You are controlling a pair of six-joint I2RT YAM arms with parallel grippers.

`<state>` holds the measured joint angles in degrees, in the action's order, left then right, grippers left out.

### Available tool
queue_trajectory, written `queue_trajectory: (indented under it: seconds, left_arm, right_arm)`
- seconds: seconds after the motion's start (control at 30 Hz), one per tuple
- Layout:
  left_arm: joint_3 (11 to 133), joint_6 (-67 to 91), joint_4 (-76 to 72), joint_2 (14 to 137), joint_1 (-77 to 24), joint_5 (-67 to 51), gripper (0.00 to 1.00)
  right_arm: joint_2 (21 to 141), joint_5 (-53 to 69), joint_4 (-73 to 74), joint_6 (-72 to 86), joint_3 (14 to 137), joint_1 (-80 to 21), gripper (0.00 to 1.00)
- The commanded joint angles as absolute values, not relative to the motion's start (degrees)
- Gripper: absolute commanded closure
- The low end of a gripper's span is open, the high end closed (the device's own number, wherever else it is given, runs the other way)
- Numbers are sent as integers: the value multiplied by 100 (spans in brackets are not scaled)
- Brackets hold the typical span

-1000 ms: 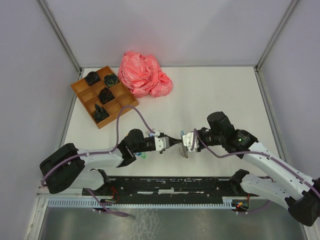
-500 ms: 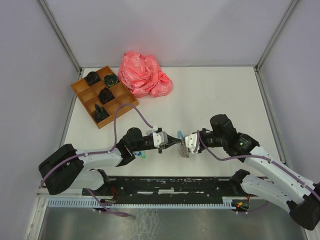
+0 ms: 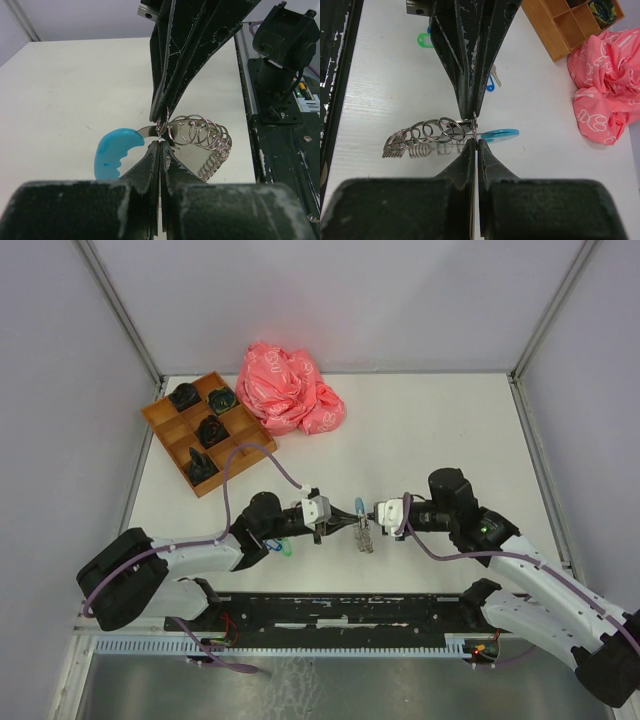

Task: Put the keys on the keyring

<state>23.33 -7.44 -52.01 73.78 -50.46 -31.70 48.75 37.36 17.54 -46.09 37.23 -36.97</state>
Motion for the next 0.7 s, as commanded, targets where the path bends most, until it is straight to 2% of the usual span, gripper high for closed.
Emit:
queue_trajectory:
  seconds: [0.0,0.27,0.47,0.67]
  left_arm:
    - [2272,-425,-5247,7457,-4986,-3313,97]
    - [2320,-223,-5510,7623,-4993,-3413,97]
    - [2294,0,-5973,7758,-4992,-3453,97]
    - [2294,-34,-5861,7598,-4992,-3384,97]
  right_arm:
    - [4687,4116,802,-4277,3744,-3593,99]
    - [4675,4290,37,-3717,3453,-3494,99]
    - [4788,4247,28,-3635,3372,-3485,99]
    - [4916,4113,385,-3753,3437,-3481,93]
